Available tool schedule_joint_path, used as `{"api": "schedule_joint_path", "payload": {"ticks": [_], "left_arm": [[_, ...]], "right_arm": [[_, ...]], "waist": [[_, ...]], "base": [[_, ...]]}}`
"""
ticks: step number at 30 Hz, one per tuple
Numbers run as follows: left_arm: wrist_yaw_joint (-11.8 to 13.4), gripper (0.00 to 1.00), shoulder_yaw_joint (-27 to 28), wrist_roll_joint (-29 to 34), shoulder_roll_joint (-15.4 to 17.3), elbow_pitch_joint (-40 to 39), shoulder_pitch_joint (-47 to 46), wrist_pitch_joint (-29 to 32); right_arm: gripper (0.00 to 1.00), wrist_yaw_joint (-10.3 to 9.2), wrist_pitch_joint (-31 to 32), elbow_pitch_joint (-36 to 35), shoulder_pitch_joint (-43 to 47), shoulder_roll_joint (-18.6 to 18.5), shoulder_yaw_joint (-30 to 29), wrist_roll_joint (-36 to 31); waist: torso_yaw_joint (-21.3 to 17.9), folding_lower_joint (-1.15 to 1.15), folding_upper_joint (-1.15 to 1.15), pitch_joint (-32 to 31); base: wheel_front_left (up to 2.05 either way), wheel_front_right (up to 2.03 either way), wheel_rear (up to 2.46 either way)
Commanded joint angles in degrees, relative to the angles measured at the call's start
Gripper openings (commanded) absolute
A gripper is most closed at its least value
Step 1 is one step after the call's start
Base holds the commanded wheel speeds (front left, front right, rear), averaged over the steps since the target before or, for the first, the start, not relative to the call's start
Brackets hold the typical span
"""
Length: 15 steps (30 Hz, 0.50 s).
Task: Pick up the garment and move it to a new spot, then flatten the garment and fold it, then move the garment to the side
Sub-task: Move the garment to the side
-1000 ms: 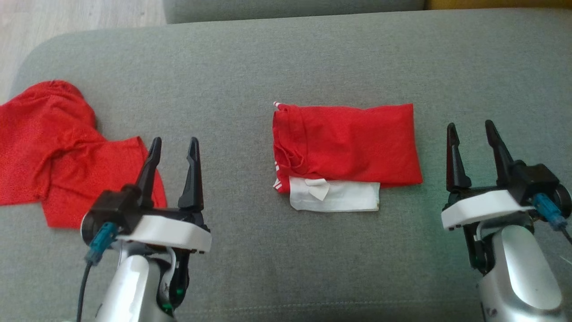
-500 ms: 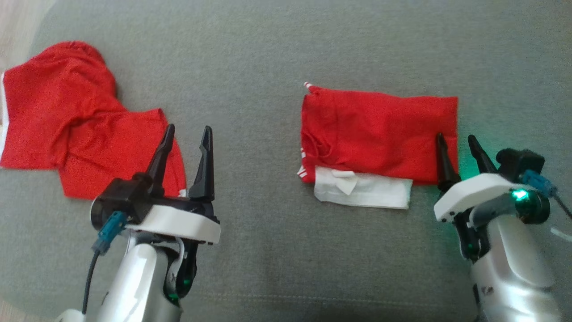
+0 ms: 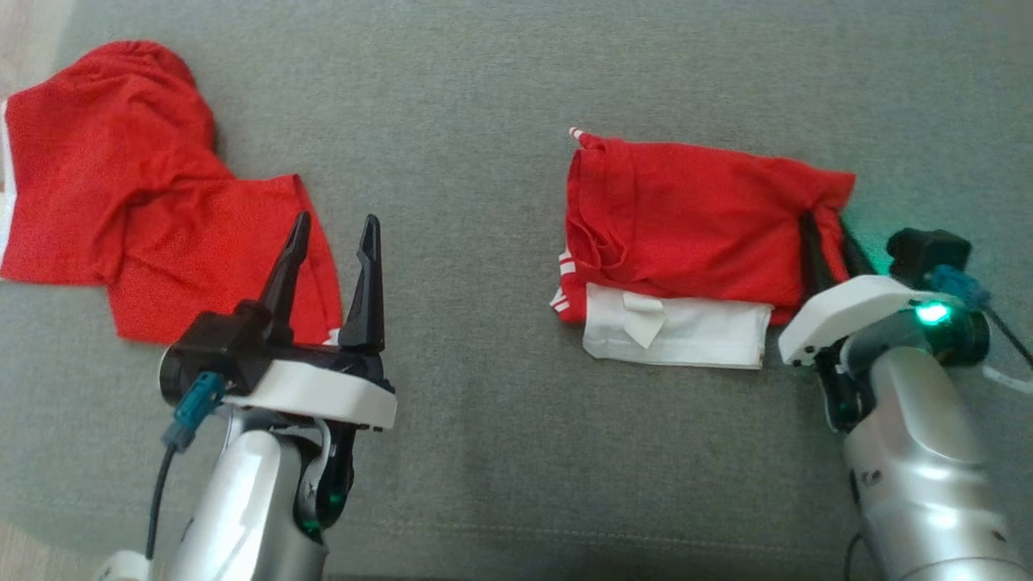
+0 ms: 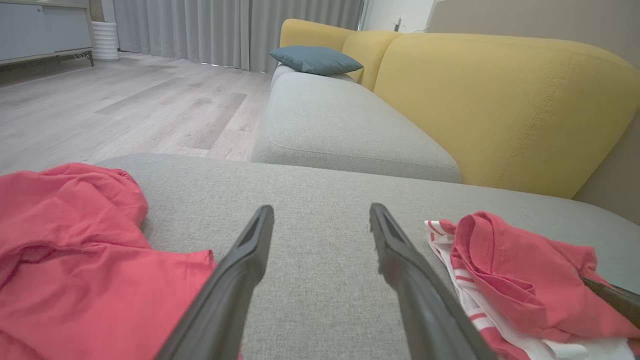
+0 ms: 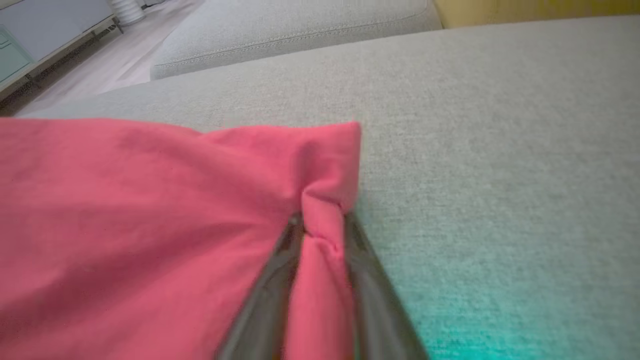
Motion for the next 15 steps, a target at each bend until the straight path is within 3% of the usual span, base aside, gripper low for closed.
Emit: {"api": "schedule_joint_path", "payload": {"ticks": [1, 4, 7, 15], "left_arm": [[0.1, 1.00, 2.2, 0.4, 0.4, -1.9, -2.2, -0.7], [-0.1, 1.00, 2.5, 0.6, 0.4, -2.0, -2.3, -0.7], [-0.2, 1.00, 2.8, 0.8, 0.4, -2.2, -2.4, -0.7], [-0.6, 1.00, 2.7, 0.8, 0.4, -2.7, -3.8, -0.7]], "right_arm": [[0.00, 0.36, -1.0, 0.1, -0.2, 0.6, 1.4, -2.0], [0.00, 0.36, -2.9, -1.1, -1.1, 0.2, 0.4, -6.1], [0.00, 0.36, -3.5, -3.3, -2.4, -2.6, 0.2, -9.8], [0.00, 0.36, -1.2, -6.8, -5.5, -17.6, -1.9, -13.5]], "waist": [[-1.0, 0.00, 0.00, -0.3], [-2.6, 0.00, 0.00, -0.6], [-4.4, 0.00, 0.00, -0.5], [-7.2, 0.00, 0.00, 1.2]], "base": [[0.00, 0.00, 0.00], [0.00, 0.00, 0.00], [0.00, 0.00, 0.00], [0.00, 0.00, 0.00]]}}
